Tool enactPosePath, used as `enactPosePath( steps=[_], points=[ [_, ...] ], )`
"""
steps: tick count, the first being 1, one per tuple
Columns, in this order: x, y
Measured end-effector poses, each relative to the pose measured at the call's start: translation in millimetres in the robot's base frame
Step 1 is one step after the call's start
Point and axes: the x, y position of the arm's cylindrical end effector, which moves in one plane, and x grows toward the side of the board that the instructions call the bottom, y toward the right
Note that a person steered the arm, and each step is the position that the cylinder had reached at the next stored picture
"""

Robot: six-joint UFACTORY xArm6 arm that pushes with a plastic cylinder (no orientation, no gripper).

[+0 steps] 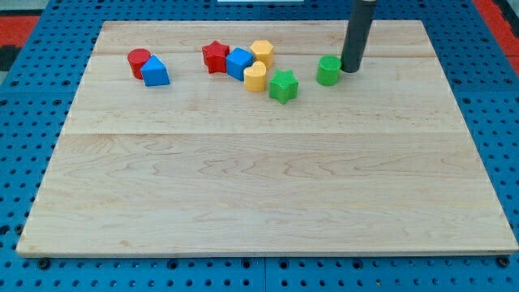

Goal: Push the green circle into the green star

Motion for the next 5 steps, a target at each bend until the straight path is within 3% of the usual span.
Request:
enactPosePath(
  steps=[5],
  points=[
    [25, -84]
  ],
)
